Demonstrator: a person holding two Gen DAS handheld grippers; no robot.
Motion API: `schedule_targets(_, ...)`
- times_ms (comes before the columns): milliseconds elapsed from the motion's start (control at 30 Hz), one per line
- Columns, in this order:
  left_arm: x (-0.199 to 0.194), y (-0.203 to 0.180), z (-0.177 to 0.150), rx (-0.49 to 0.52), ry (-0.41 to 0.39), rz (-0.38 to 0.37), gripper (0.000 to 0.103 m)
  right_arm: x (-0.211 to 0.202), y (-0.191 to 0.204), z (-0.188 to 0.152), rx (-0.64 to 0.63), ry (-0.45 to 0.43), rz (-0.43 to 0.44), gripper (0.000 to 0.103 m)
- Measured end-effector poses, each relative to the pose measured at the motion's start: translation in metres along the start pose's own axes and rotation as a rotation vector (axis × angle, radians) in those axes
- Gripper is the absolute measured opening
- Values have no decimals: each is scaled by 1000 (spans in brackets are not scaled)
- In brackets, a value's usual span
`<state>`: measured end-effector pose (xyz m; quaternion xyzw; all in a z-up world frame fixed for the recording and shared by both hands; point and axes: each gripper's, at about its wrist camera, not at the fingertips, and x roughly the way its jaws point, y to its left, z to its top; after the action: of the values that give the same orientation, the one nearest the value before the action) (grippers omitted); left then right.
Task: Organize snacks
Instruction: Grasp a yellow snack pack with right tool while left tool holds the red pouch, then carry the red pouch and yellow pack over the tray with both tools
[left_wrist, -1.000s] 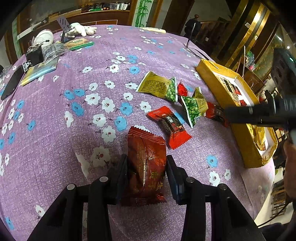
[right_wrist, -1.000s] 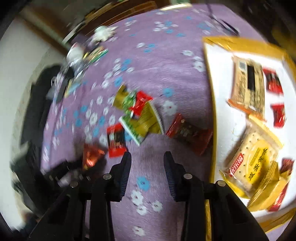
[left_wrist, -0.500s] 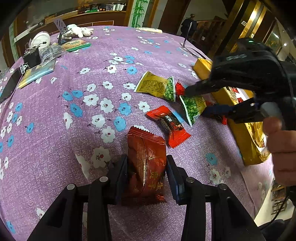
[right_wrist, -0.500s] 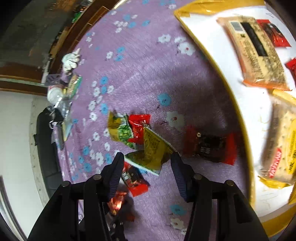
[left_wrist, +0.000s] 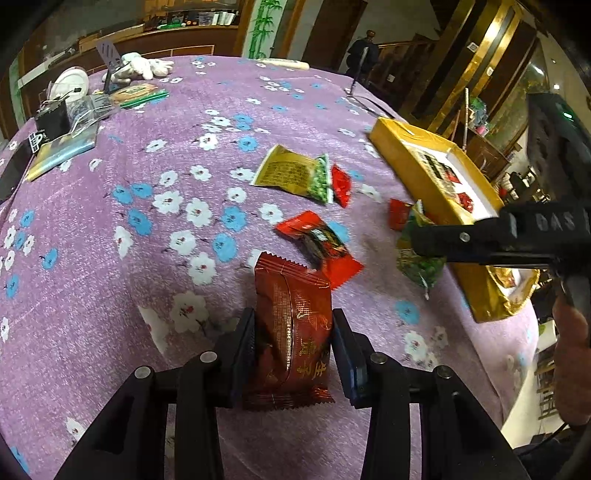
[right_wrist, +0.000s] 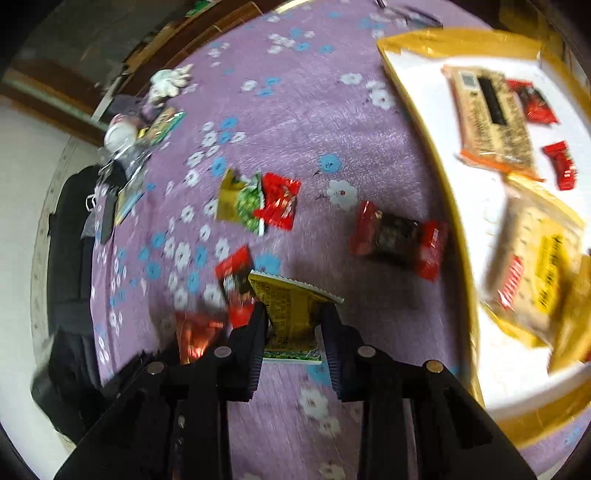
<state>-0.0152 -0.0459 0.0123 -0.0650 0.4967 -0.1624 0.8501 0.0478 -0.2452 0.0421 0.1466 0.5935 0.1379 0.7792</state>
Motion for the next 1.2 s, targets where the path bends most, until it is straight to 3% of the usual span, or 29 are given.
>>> schedule_targets(200,-1,-19,5,46,-6,-62,41,-33,-5,-25,-80,-110,-48,28)
schedule_targets(500,-8,-64,19,143,-40,-139,41,-64,-38,-40,13,-190,-65,28)
schedule_targets(900,-23,-69,15,124,-74,-145,41,-78,-53,-50,83,-201,-20,28)
schedule_targets(1200,-36,-60,6,75,-97,-120,41,-76,-37,-52,30,-178,2,28)
